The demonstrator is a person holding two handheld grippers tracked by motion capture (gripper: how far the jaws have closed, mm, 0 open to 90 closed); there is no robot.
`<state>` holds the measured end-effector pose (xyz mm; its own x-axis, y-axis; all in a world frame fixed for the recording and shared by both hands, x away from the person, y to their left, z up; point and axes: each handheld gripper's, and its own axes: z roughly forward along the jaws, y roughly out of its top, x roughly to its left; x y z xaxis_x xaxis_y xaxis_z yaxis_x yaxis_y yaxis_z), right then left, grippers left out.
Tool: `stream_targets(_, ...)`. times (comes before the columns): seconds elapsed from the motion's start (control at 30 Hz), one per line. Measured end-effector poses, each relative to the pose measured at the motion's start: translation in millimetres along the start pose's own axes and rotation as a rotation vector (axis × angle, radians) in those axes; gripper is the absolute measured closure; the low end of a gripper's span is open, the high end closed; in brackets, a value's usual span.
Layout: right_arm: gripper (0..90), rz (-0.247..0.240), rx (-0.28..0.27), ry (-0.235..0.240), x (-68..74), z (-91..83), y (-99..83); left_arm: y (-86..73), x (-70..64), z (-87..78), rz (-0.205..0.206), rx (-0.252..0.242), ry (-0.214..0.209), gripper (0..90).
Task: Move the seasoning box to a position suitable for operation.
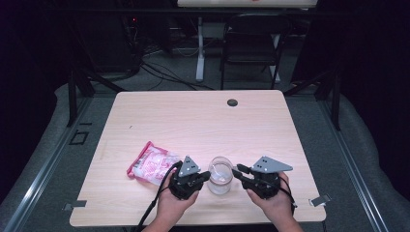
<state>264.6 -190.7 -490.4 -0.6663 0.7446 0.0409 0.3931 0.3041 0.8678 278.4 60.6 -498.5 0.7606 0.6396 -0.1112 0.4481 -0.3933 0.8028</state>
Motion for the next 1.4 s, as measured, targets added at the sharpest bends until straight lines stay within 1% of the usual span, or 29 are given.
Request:
stream_targets(0.03, 68.1, 0.0, 0.0, 0.0, 0.0, 0.0, 0.0, 0.0, 0.0, 0.0, 0.0, 0.0, 0.0, 90.0)
stream_targets(0.1, 64.0, -0.031, 0.014, 0.018, 4.8, -1.9, 0.2, 4.2, -0.7, -1.1, -0.002, 0.001, -0.004, 90.0)
stream_targets(0.13, 62.3, -0.039, 0.011, 0.021, 7.9, -2.5, -0.1, 6.3, -1.0, -1.4, 0.0, 0.0, -0.001, 90.0)
stream_targets(0.17, 58.4, -0.061, 0.011, 0.027, 12.4, -3.7, -0.6, 8.2, -1.4, -1.6, 0.001, 0.0, -0.001, 90.0)
stream_targets(0.2, 58.4, -0.061, 0.011, 0.027, 12.4, -3.7, -0.6, 10.0, -1.5, -1.4, 0.007, -0.005, -0.001, 90.0)
stream_targets(0.3, 55.5, -0.093, 0.013, 0.025, 18.2, -5.1, -0.6, 14.8, -3.2, -1.4, 0.018, -0.008, -0.002, 90.0)
stream_targets(0.33, 53.8, -0.113, 0.007, 0.015, 21.0, -4.8, -0.4, 16.1, -3.8, -1.3, 0.016, -0.008, -0.003, 89.7)
stream_targets(0.37, 53.3, -0.122, 0.006, 0.009, 22.1, -4.2, -0.3, 18.5, -4.3, -1.2, 0.018, -0.013, -0.002, 89.4)
stream_targets(0.43, 51.5, -0.13, 0.008, 0.001, 23.7, -2.4, -0.7, 19.6, -4.8, -1.1, 0.016, -0.018, -0.001, 88.3)
stream_targets(0.53, 50.2, -0.14, 0.01, 0.001, 24.9, -0.3, -1.0, 22.8, -5.2, -1.8, 0.018, -0.02, -0.002, 87.3)
stream_targets(0.57, 49.2, -0.15, 0.01, -0.005, 25.6, 0.5, -1.0, 23.6, -5.6, -2.0, 0.016, -0.02, -0.003, 86.9)
stream_targets(0.6, 48.4, -0.166, 0.007, -0.023, 26.6, 2.2, -1.0, 25.0, -5.9, -2.0, 0.024, -0.024, -0.001, 86.4)
stream_targets(0.67, 48.4, -0.17, 0.002, -0.039, 27.2, 3.5, -0.9, 25.4, -6.2, -1.9, 0.024, -0.026, 0.001, 85.7)
stream_targets(0.77, 48.9, -0.173, -0.004, -0.048, 27.5, 4.0, -0.8, 25.3, -6.1, -1.6, 0.026, -0.025, 0.009, 84.1)
stream_targets(0.87, 48.8, -0.171, -0.007, -0.041, 27.0, 4.6, -0.9, 23.8, -4.9, 0.2, 0.028, -0.021, 0.018, 81.1)
stream_targets(0.93, 49.2, -0.171, -0.008, -0.043, 26.9, 4.4, -1.0, 22.3, -3.7, 2.2, 0.02, -0.019, 0.028, 79.9)
stream_targets(0.97, 49.6, -0.168, -0.012, -0.042, 26.6, 3.8, -0.9, 20.6, -1.6, 3.7, 0.012, -0.009, 0.028, 78.1)
stream_targets(1.07, 49.7, -0.16, -0.012, -0.039, 25.8, 3.3, -0.8, 18.4, 0.3, 6.4, 0.008, -0.006, 0.038, 76.5)
stream_targets(1.1, 49.9, -0.155, -0.012, -0.035, 24.7, 2.8, -0.9, 17.6, 1.3, 6.9, 0.009, 0.005, 0.037, 74.4)
stream_targets(1.13, 49.9, -0.155, -0.012, -0.035, 24.7, 2.8, -0.9, 16.9, 2.2, 7.7, 0.013, 0.013, 0.044, 74.4)
stream_targets(1.17, 50.0, -0.149, -0.018, -0.03, 23.9, 2.7, -0.9, 15.7, 2.9, 9.5, 0.008, 0.014, 0.055, 71.8)
stream_targets(1.2, 50.0, -0.149, -0.018, -0.03, 23.9, 2.7, -0.9, 15.7, 2.9, 9.5, 0.008, 0.014, 0.055, 70.8)
stream_targets(1.23, 50.2, -0.147, -0.02, -0.03, 23.5, 2.3, -0.9, 15.2, 3.0, 10.5, 0.001, 0.013, 0.058, 70.1)
stream_targets(1.4, 50.7, -0.146, -0.022, -0.027, 23.0, 1.8, -1.0, 14.0, 4.9, 15.1, -0.005, 0.028, 0.066, 68.3)
